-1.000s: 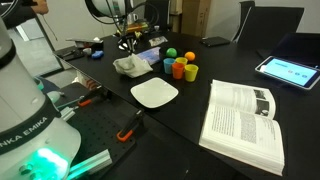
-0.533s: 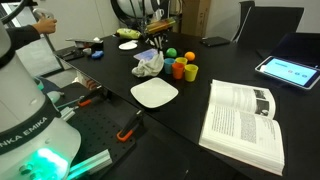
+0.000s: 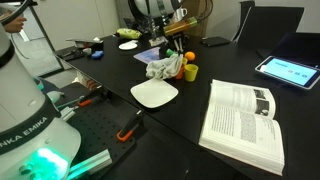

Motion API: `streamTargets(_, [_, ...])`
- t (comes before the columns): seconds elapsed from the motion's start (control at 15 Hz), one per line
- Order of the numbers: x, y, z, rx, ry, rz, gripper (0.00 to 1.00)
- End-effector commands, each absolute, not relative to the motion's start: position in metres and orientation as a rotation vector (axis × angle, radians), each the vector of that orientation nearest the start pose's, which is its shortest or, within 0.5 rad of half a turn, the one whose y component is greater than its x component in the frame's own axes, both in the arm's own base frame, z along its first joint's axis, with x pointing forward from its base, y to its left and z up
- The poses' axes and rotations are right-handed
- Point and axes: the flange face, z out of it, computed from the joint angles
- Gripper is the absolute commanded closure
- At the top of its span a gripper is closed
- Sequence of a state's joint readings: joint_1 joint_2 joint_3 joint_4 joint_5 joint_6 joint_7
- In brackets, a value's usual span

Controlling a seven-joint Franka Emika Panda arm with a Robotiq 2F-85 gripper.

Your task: Use the white towel to clean the plate

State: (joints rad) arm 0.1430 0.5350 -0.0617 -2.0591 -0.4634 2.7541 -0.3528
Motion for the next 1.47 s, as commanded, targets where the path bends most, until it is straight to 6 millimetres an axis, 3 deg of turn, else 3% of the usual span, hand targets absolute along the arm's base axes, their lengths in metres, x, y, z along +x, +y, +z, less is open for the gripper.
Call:
streamTargets(0.0, [0.565,0.045,0.209,-3.146,-1.292,-0.200,0.99])
streamTargets(0.2, [0.530,0.024,0.208,-3.159,-1.147,-0.142,0.99])
streamTargets(0.4, [0.499,0.009,0.188,-3.128,-0.989,-0.060,0.99])
streamTargets(1.07, [0.455,0.010,0.126,-2.980,-0.521,0.131,0.99])
streamTargets(1.4, [0.434,0.012,0.092,-2.876,-0.510,0.185,0.99])
